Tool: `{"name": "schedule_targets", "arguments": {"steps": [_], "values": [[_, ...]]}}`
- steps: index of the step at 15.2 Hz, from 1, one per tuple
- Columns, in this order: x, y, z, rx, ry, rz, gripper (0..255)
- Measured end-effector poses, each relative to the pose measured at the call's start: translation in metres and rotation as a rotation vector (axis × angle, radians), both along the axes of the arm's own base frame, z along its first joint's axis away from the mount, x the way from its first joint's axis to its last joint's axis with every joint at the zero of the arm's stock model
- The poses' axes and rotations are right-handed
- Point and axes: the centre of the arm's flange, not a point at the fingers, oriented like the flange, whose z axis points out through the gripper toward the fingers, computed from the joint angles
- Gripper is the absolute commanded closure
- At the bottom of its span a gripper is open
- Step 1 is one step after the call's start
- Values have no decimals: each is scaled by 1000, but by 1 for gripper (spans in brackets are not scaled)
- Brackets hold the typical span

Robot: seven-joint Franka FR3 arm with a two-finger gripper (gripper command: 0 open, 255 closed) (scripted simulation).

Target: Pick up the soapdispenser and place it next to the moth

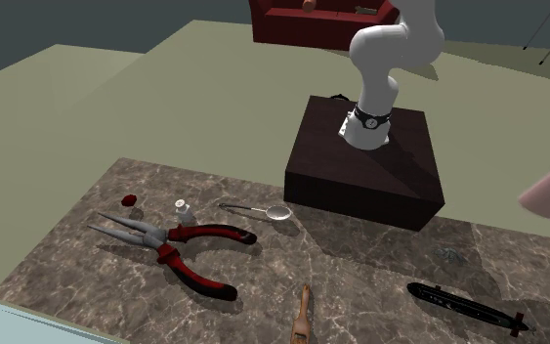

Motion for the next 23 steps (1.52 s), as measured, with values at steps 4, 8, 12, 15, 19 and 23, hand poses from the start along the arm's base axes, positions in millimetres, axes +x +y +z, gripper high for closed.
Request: {"name": "schedule_targets", "arguments": {"steps": [4, 8, 12, 15, 19, 23], "values": [[-14, 38, -3, 0, 0, -1, 255], [-14, 43, -22, 0, 1, -2, 255], [-14, 44, -43, 0, 1, -2, 255], [-14, 43, -59, 0, 1, -2, 255], [-14, 43, -82, 0, 1, -2, 255], [-14, 44, -102, 0, 1, -2, 255]]}}
